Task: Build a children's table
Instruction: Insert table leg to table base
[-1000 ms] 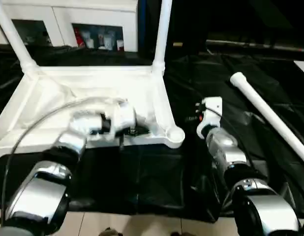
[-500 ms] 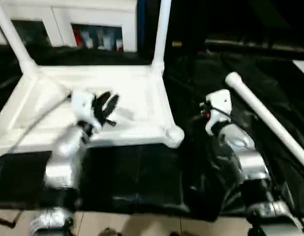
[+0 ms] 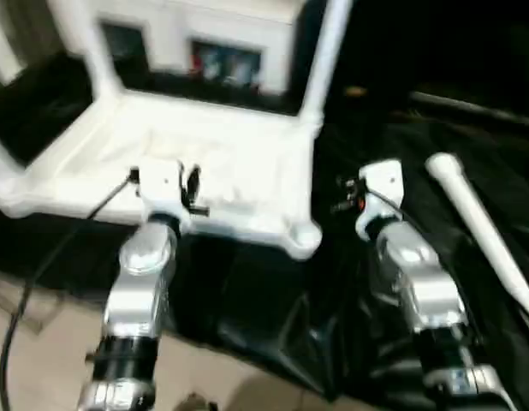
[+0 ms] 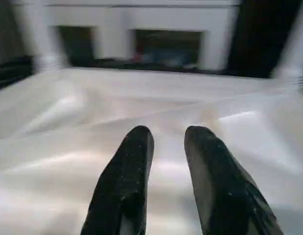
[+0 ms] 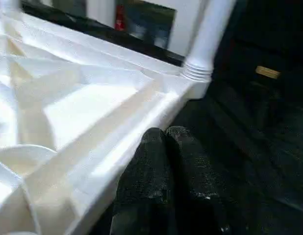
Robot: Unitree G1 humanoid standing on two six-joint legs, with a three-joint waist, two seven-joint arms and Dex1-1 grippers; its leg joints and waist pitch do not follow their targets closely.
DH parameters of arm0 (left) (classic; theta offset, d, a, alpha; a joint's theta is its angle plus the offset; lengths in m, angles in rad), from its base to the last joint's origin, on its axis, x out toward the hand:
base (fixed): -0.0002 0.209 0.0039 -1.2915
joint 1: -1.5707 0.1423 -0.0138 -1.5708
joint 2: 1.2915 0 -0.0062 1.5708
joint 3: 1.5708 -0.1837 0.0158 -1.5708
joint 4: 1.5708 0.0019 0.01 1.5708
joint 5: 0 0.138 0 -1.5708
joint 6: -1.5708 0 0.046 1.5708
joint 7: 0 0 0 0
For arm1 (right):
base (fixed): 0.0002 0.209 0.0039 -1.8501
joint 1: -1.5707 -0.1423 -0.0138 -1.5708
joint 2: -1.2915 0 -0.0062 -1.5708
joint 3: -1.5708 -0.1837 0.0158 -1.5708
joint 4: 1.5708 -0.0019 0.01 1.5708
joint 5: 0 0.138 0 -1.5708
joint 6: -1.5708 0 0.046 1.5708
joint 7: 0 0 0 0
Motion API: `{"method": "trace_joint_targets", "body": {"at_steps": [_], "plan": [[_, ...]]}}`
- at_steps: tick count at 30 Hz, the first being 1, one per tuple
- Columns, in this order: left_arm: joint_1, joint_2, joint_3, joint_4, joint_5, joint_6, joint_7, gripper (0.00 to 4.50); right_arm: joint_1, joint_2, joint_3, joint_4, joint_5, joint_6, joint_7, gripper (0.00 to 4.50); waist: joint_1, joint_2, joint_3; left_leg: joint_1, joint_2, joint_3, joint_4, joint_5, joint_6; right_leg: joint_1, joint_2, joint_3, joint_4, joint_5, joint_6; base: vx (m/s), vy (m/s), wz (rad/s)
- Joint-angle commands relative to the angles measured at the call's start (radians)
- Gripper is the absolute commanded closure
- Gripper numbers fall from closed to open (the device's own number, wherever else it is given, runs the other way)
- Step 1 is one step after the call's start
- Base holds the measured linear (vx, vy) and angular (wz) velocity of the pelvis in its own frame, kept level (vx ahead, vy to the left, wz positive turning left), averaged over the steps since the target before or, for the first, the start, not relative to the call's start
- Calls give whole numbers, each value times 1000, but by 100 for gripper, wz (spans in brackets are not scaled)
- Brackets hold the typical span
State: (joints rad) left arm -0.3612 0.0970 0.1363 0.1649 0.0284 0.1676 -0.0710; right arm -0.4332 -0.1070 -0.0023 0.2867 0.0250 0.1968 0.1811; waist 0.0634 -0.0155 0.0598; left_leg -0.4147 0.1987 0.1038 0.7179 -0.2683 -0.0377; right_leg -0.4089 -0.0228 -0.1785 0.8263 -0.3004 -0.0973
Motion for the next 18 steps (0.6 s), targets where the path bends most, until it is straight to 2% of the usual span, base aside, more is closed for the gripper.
{"method": "trace_joint_targets", "body": {"at_steps": [1, 2, 3, 4, 5, 6, 7, 8, 9, 10, 11, 12, 13, 14, 15, 16, 17, 18], "plan": [[-14, -17, -25, -23, 0, 29, 0, 311, 6, -14, -40, -12, 2, 31, -35, 431, -12, 34, -82, 122, 194, -87, -115, 484, 494, -116, -104, 157, -33, -7, 12, -14, -243, 38], [-13, -13, -34, -30, 5, 56, -2, 311, 7, -12, -46, -15, 7, 43, -41, 431, -11, 20, -82, 98, 141, -48, -98, 494, 493, -95, -99, 171, -77, 79, -3, -48, -278, 12], [-11, -10, -41, -34, 8, 56, -6, 311, 8, -13, -46, -18, 7, 55, -43, 431, -8, -4, -86, 67, 76, -10, -70, 437, 459, -60, -101, 187, -140, 182, -26, -48, -278, 12], [-8, -11, -46, -38, 7, 61, -10, 311, 6, -16, -44, -15, 0, 75, -49, 431, 22, -71, -84, -16, -76, 61, 15, 174, 336, 19, -112, 216, -232, 286, -53, -47, -277, -3], [-8, -15, -45, -39, 4, 63, -8, 311, 1, -21, -41, -8, -14, 98, -60, 431, 66, -48, -76, -14, -51, 35, -7, 45, 144, 40, -179, 242, -249, 138, 57, -62, -256, -5], [-2, -15, -56, -43, 2, 70, -24, 311, -9, -30, -43, 11, -30, 123, -77, 431, 62, -51, -77, -10, -31, 29, -57, 31, 42, 62, -166, 241, -239, 52, 199, -62, -256, -5], [9, -13, -76, -51, 3, 76, -46, 311, -26, -46, -50, 37, -39, 147, -93, 431, 56, -51, -75, -16, -32, 22, -86, 51, 9, 76, -149, 225, -233, 47, 264, -84, -223, -14], [11, -13, -82, -52, 1, 78, -51, 311, -34, -50, -65, 48, -24, 140, -92, 431, 46, -35, -69, 3, -31, 24, -122, 22, -59, 68, -111, 194, -253, 1, 342, -83, -162, -15], [11, -13, -82, -52, 1, 78, -51, 311, -34, -50, -65, 48, -24, 140, -92, 431, 46, -35, -69, 3, -31, 24, -122, 22, -59, 68, -111, 194, -253, 1, 342, -83, -162, -15], [10, -14, -82, -51, -1, 81, -49, 311, -39, -49, -82, 54, -5, 128, -89, 431, 41, -35, -67, 11, -32, 30, -133, -11, -75, 64, -96, 190, -272, -97, 340, -83, -97, -9], [17, -9, -90, -52, -13, 84, -74, 310, -61, -58, -117, 77, 46, 152, -60, 431, 32, -29, -62, 19, -26, 35, -149, -49, -91, 58, -86, 178, -289, -269, 284, -82, -37, -10], [17, -9, -90, -52, -13, 84, -74, 310, -61, -58, -117, 77, 46, 152, -60, 404, 28, -27, -62, 18, -23, 35, -154, -56, -95, 59, -84, 177, -290, -298, 256, -82, -37, -10], [21, -3, -98, -54, -19, 93, -94, 310, -79, -74, -126, 102, 48, 153, -57, 404, 26, -25, -63, 18, -16, 33, -162, -64, -98, 58, -83, 174, -292, -314, 229, -74, 14, -10], [28, -1, -101, -65, -44, 115, -126, 310, -100, -98, -136, 130, 45, 160, -60, 392, 20, -16, -62, 27, -2, 30, -176, -97, -103, 50, -78, 169, -292, -310, 161, -63, 53, -6], [34, -2, -97, -80, -83, 142, -163, 283, -119, -120, -144, 158, 38, 165, -66, 388, 14, -11, -63, 37, 8, 29, -182, -133, -106, 44, -73, 167, -288, -277, 96, -63, 53, -6], [39, 2, -97, -97, -111, 174, -193, 283, -139, -145, -151, 191, 38, 171, -61, 377, 13, -11, -63, 45, 13, 30, -184, -153, -108, 39, -74, 167, -286, -260, 67, -55, 76, -1], [41, 7, -100, -109, -126, 193, -214, 276, -155, -163, -157, 213, 36, 178, -54, 360, 6, -8, -62, 48, 19, 28, -192, -193, -108, 38, -70, 164, -283, -234, 15, -48, 83, 0], [43, 15, -108, -119, -133, 207, -235, 273, -176, -198, -163, 251, 28, 184, -45, 355, 3, -8, -61, 55, 19, 32, -193, -229, -102, 35, -70, 163, -288, -223, -10, -48, 83, 0]]}}
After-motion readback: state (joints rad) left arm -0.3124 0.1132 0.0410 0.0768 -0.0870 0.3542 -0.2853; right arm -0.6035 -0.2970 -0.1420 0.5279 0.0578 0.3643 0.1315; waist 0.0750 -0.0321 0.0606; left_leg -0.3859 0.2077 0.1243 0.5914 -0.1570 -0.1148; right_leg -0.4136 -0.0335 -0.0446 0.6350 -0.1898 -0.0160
